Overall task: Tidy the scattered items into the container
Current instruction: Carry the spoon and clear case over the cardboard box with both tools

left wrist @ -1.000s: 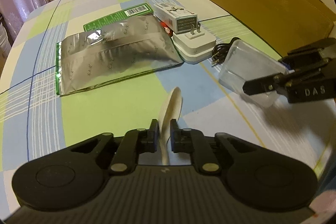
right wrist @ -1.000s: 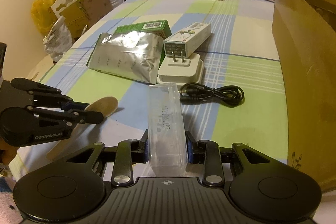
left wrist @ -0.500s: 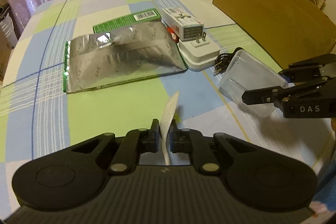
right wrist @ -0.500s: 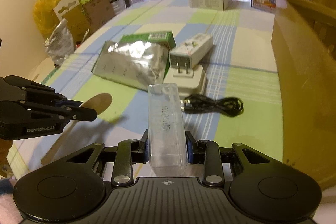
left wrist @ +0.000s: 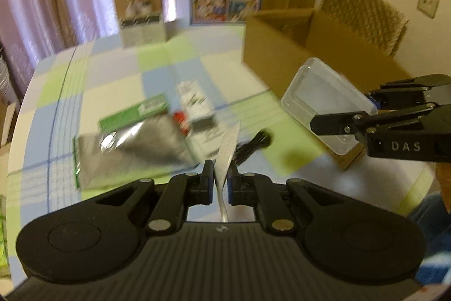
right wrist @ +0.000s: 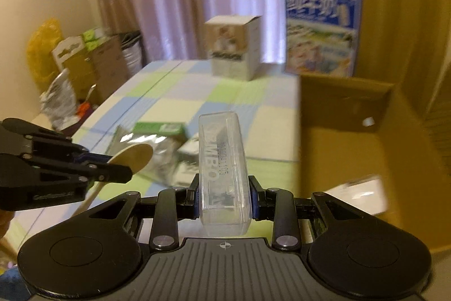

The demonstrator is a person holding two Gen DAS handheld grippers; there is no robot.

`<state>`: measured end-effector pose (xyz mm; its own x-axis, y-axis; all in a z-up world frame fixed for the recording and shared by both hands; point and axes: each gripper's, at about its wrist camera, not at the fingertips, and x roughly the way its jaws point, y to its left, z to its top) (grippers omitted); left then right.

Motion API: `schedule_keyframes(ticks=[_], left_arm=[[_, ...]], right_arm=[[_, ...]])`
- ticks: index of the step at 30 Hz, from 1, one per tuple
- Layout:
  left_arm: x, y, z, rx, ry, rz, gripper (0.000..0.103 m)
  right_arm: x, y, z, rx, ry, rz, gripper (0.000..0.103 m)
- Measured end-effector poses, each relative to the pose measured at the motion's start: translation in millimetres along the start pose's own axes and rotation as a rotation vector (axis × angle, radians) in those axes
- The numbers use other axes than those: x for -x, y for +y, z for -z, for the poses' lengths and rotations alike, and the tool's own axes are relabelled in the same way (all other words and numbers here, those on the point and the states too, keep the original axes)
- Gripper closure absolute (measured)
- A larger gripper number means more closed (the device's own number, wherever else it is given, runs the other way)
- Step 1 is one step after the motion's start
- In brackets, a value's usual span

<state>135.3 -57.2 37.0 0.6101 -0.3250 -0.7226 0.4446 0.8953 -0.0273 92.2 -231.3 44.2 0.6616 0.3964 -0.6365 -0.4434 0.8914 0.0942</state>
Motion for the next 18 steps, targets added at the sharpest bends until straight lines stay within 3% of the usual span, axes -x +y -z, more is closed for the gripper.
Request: schedule_keyframes(ticks=[10, 18], left_arm=[[-2.0, -89.9, -70.5, -0.042, -0.083, 0.136, 0.097], [-33.4, -133.5, -111.4, -0.003, -0.096, 0.192, 0.097]], right_arm=[[36.7, -78.9, -12.7, -0.050, 0.012, 0.148, 0.074], [37.6, -122.6, -7.7, -0.077, 0.036, 0.183, 0.074]])
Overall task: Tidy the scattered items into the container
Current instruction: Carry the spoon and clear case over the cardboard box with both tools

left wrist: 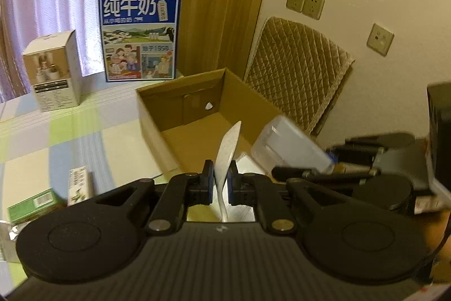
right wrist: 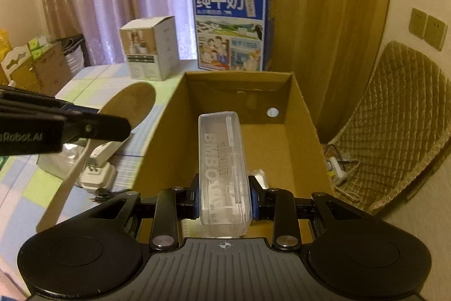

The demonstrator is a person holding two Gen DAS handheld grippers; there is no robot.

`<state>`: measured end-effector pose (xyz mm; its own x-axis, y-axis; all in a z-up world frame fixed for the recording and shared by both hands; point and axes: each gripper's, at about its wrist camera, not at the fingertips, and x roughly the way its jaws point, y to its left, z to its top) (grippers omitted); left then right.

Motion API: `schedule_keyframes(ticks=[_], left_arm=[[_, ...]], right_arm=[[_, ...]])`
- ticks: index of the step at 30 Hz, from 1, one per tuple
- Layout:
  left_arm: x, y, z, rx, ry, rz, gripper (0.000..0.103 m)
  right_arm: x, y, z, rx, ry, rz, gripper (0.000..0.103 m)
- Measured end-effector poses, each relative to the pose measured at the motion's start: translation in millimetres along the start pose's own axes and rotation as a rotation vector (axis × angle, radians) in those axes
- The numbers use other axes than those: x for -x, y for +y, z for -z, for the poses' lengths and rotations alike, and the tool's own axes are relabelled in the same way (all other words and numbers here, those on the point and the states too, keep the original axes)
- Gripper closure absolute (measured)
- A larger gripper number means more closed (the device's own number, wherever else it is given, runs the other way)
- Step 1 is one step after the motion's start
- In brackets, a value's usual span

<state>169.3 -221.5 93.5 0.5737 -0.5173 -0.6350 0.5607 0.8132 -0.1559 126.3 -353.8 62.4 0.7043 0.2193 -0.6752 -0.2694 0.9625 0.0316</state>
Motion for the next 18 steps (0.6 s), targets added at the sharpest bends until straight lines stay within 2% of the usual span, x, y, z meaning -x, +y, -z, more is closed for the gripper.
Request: schedule_keyframes(ticks=[6, 13, 15, 16, 18], left_arm=[[-32.4, -3.8, -8.4, 0.054, 0.008, 0.016, 0.097], [-56.3, -6.6, -6.4, 0.064, 0.017, 0.013, 0.096], [-58.2, -5.4, -5.3, 0.071, 0.016, 0.000, 0.089], [-58.1, -3.8, -4.6, 0.075, 0.014, -0.006, 0.080], [-56.2, -0.3, -3.5, 0.073, 0.013, -0.014, 0.080]], right_arm=[[-12.3, -13.5, -0.6, -0.012, 0.013, 0.002, 0.074], [-22.8, -20.1, 0.8, -0.021, 0.027, -0.002, 0.074], [-24.8, -20.9, 0.6, -0.023, 0.029, -0.005, 0.074], [-25.3, -21.2, 0.7, -0.023, 0.029, -0.006, 0.074], [-26.5, -20.5, 0.4, -0.023, 0.030, -0.008, 0.074]])
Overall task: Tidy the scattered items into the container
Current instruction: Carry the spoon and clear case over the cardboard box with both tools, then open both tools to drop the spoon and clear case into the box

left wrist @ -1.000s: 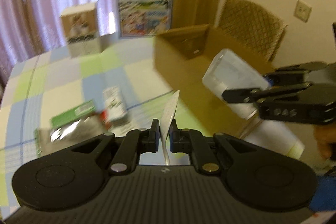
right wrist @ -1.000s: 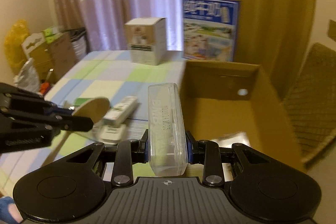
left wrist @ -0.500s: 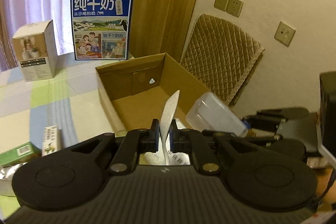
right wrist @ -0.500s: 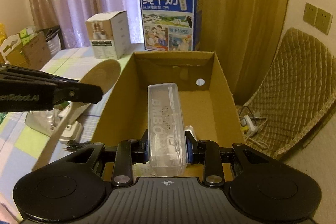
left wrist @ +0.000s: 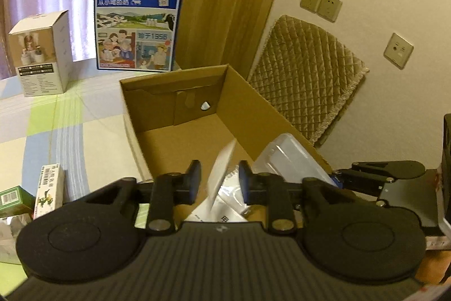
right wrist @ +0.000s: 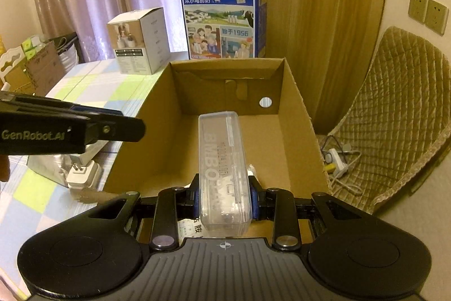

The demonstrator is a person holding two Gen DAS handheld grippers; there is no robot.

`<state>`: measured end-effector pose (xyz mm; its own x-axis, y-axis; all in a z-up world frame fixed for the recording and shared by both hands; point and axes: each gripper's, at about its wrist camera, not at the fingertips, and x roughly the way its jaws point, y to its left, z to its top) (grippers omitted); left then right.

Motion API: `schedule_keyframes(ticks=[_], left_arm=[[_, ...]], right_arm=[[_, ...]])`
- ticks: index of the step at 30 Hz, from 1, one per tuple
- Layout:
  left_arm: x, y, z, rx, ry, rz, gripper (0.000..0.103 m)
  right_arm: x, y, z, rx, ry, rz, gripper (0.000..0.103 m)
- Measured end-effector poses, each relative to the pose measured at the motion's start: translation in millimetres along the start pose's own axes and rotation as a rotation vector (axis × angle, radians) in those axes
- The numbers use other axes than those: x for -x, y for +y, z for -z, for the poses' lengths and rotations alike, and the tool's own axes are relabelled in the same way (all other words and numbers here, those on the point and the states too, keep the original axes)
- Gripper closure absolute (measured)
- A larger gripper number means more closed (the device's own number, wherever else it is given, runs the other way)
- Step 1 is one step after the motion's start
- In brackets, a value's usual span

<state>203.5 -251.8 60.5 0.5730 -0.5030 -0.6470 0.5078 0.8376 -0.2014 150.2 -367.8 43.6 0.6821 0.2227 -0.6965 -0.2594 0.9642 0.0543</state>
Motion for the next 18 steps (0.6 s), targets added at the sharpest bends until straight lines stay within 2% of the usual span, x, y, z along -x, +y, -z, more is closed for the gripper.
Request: schedule_keyframes(ticks=[18], left_arm=[[36.2, 20.4, 20.5, -0.017, -0.026, -0.050, 0.079]], right_arm=[[-4.8, 15.9, -11.1, 0.040, -0.026, 0.000, 0.073]])
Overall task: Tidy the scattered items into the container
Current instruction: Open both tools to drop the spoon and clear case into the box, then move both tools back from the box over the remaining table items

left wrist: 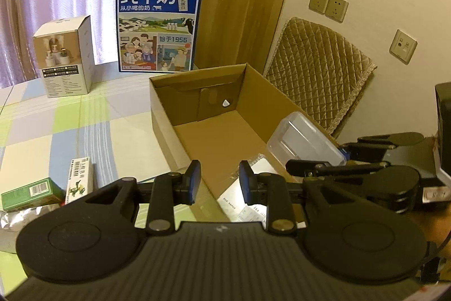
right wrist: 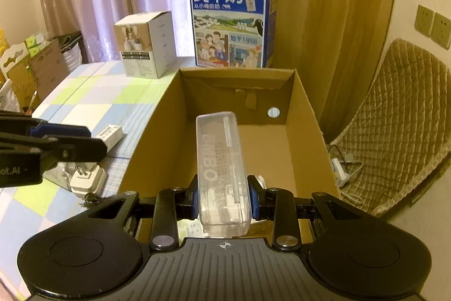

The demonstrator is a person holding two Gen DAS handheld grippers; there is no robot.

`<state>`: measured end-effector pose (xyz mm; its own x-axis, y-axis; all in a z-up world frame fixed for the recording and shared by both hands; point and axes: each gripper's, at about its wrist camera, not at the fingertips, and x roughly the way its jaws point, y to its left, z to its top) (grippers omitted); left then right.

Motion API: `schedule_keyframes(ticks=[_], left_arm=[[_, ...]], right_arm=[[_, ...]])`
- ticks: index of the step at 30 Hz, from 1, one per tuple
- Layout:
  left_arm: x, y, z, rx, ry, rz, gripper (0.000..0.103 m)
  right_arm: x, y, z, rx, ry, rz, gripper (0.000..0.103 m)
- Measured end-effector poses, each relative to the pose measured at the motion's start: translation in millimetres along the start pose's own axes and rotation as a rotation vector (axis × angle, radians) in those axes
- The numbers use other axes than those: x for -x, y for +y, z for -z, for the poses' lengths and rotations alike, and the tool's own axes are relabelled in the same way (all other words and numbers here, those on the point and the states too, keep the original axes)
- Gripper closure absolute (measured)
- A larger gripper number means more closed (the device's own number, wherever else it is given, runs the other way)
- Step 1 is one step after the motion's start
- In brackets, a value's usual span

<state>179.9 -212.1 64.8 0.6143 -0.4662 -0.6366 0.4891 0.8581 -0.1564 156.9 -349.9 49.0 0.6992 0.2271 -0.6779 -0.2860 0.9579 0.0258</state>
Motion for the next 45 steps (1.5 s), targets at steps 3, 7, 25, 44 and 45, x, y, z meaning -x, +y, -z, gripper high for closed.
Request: schedule_keyframes(ticks=[3, 7, 25, 44, 45], left_arm=[[5.8, 4.8, 2.7, 0.000, -0.003, -0.013, 0.077], [12.1, 11.1, 8.1, -0.010, 0.000, -0.041, 0.071], [59.6, 47.0, 33.3, 0.029, 0.000, -0.128, 0.046], [133.0, 94.3, 63.6, 0.078, -0.034, -0.217, 0.015], [136.7, 97.1, 65.5, 0.079, -0.035, -0.224, 0.014]], right_arm=[[-0.3, 5.7, -1.5, 0.015, -0.010, 0.011, 0.038], [0.4, 15.4, -1.6, 0.043, -0.009, 0.014, 0.036], [24.2, 66.4, -4.0, 0.114, -0.034, -0.022, 0.026], [47.2, 140.3, 3.1, 0.201, -0.048, -0.093, 0.004], [47.9, 144.4, 3.8, 0.207, -0.049, -0.099, 0.002]])
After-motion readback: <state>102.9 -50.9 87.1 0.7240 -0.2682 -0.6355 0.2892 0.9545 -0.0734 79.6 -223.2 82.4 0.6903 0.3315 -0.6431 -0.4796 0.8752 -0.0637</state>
